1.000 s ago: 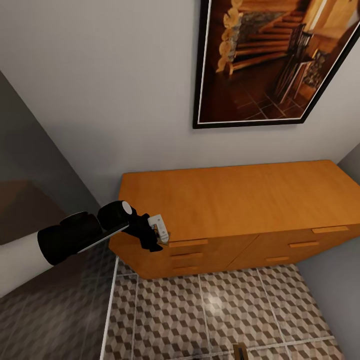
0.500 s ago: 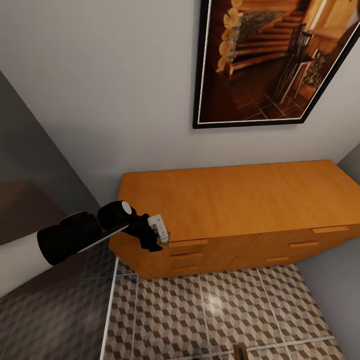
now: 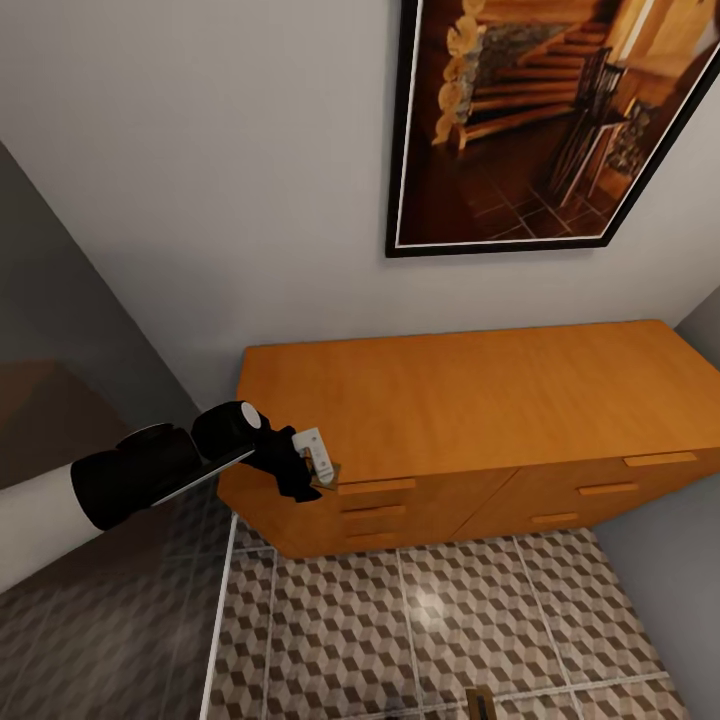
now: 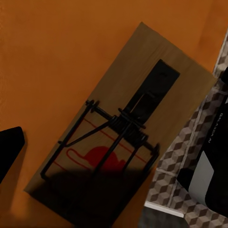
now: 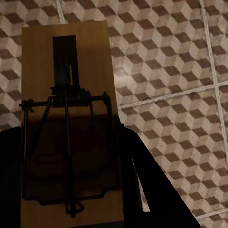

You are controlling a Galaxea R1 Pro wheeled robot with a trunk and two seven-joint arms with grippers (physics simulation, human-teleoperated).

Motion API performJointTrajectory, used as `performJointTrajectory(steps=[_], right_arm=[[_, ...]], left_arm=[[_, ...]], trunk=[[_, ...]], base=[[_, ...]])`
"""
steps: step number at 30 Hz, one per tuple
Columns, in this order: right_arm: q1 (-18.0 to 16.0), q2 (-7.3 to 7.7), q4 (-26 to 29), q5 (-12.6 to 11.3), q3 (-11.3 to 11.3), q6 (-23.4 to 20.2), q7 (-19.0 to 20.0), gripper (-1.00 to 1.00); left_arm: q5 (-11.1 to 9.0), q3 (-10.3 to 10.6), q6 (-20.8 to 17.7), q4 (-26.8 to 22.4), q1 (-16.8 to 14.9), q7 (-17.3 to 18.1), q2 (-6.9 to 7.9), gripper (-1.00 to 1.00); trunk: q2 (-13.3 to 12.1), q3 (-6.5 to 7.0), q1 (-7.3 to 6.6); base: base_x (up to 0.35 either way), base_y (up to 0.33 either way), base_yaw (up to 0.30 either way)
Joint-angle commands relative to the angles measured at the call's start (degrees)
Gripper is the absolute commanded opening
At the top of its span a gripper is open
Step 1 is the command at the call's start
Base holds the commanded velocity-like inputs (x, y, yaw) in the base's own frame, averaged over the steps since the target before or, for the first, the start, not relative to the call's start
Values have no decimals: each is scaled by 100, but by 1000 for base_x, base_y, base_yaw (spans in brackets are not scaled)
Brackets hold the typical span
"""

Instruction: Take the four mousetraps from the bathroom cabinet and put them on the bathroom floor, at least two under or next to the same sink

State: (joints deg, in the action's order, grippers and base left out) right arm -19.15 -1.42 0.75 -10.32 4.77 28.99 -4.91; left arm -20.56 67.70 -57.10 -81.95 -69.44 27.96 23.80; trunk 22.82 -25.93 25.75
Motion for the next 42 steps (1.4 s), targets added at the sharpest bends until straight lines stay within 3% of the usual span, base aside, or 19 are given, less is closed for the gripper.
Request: performJointTrajectory(steps=[1, 42], right_arm=[[-3, -1, -5, -58, 50, 19, -28, -100], [-6, -5, -5, -58, 50, 19, -27, -100]], left_arm=[[21, 7, -12, -5, -8, 26, 4, 100], [26, 1, -12, -10, -8, 26, 85, 100]], trunk=[[10, -9, 3], [10, -9, 3]], base=[[0, 0, 0], [0, 0, 0]])
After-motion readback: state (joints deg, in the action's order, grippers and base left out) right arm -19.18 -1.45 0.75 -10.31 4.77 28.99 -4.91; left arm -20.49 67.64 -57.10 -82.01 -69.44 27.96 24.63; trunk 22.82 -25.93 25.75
